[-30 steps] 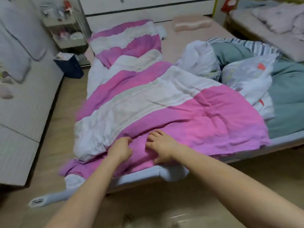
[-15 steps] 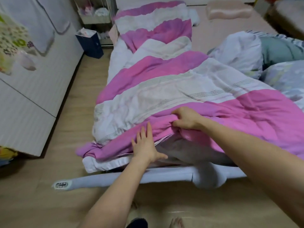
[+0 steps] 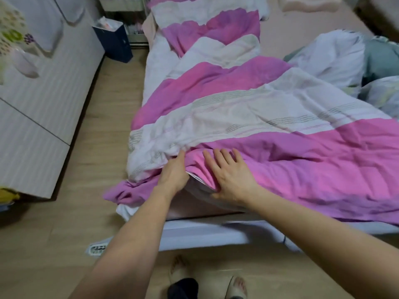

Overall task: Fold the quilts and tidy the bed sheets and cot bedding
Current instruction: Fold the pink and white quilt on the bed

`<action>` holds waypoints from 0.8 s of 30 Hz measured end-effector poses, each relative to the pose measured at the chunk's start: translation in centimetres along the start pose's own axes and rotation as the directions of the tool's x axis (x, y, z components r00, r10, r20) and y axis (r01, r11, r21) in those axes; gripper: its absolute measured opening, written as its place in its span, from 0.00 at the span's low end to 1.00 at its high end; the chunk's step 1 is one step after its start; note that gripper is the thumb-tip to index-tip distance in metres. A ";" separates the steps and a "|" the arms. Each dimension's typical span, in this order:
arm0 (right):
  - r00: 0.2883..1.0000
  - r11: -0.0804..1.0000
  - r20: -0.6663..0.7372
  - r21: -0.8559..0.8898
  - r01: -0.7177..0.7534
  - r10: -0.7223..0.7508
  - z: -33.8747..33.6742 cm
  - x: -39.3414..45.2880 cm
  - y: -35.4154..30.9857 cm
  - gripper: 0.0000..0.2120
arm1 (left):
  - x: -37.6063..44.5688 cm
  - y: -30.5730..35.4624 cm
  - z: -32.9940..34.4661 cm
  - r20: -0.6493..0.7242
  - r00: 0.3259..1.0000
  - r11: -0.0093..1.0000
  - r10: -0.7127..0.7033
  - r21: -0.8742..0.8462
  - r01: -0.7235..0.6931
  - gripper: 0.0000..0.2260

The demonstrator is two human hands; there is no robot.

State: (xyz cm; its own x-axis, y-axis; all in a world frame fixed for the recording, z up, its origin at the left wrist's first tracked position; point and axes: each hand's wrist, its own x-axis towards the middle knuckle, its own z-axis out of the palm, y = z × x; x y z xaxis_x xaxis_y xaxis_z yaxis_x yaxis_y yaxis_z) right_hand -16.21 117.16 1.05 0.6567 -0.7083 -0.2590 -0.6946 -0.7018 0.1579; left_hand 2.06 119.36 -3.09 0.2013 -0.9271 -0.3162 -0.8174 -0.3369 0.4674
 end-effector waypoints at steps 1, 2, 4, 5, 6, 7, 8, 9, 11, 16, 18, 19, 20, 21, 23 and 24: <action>0.999 0.999 0.000 0.007 -0.041 0.041 0.0 0.7 -1.5 0.45 | -0.2 -0.3 -0.8 0.001 0.999 0.999 0.037 -0.028 -0.037 0.23; 0.995 0.994 -0.020 0.048 -0.099 0.100 -0.2 1.4 -1.9 0.41 | -0.3 -0.2 -1.2 -0.011 0.998 0.997 0.070 -0.045 -0.070 0.21; 0.984 0.976 -0.104 0.177 -0.125 0.145 -1.8 3.1 -2.4 0.31 | -1.1 -1.6 -2.5 -0.083 0.994 0.995 0.076 -0.052 -0.081 0.20; 0.978 0.968 -0.166 0.239 -0.083 0.125 -2.8 3.5 -2.3 0.26 | -1.6 -2.0 -2.7 -0.120 0.991 0.996 0.050 -0.062 -0.058 0.22; 0.969 0.961 -0.226 0.276 -0.029 0.094 -3.6 3.6 -2.5 0.21 | -2.0 -2.4 -2.7 -0.145 0.989 0.997 0.021 -0.070 -0.031 0.24; 0.959 0.956 -0.273 0.293 0.013 0.070 -4.5 3.6 -3.2 0.17 | -2.6 -2.9 -2.9 -0.164 0.986 0.997 -0.014 -0.076 0.002 0.27; 0.953 0.949 -0.295 0.313 0.028 0.069 -5.2 3.4 -3.5 0.15 | -2.9 -2.9 -2.7 -0.184 0.981 0.996 -0.060 -0.075 0.046 0.29; 0.944 0.941 -0.319 0.338 0.029 0.086 -5.9 3.1 -3.8 0.14 | -3.2 -3.2 -2.6 -0.205 0.972 0.993 -0.114 -0.062 0.104 0.29; 0.924 0.929 -0.354 0.370 -0.004 0.145 -6.9 2.4 -4.1 0.14 | -3.9 -4.4 -2.7 -0.242 0.945 0.975 -0.222 -0.026 0.222 0.24; 0.899 0.947 -0.398 0.318 -0.051 0.182 -7.8 0.3 -2.8 0.16 | -6.1 -7.1 -6.9 -0.286 0.941 0.983 -0.180 -0.008 0.185 0.22; 0.924 0.968 -0.352 0.240 -0.067 0.151 -8.1 -0.4 -3.0 0.15 | -7.2 -6.8 -10.9 -0.346 0.937 0.965 -0.048 0.226 0.133 0.23; 0.936 0.978 -0.330 0.198 -0.057 0.121 -8.5 -0.9 -3.4 0.15 | -8.2 -6.3 -13.4 -0.372 0.927 0.929 0.048 0.358 0.096 0.21; 0.945 0.983 -0.310 0.177 -0.047 0.101 -8.5 -1.0 -3.7 0.17 | -8.6 -5.8 -15.4 -0.379 0.915 0.883 0.135 0.466 0.063 0.19; 0.947 0.985 -0.311 0.170 -0.023 0.076 -8.7 -1.4 -4.0 0.17 | -9.7 -5.3 -17.1 -0.388 0.903 0.850 0.182 0.523 0.053 0.17; 0.944 0.984 -0.325 0.177 0.007 0.052 -8.9 -2.9 -4.4 0.15 | -13.0 -4.6 -17.5 -0.365 0.909 0.808 0.201 0.587 0.057 0.15; 0.945 0.986 -0.325 0.164 0.030 0.025 -8.9 -3.9 -4.7 0.13 | -15.4 -4.6 -16.4 -0.332 0.926 0.795 0.178 0.603 0.063 0.15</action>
State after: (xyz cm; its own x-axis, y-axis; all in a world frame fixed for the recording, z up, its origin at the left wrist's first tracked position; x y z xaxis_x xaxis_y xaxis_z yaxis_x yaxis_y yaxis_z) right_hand -12.88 122.58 9.80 0.6991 -0.7117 0.0693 -0.7130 -0.7011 -0.0082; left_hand 11.56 132.45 13.16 0.2201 -0.9733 0.0648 -0.9627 -0.2275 -0.1466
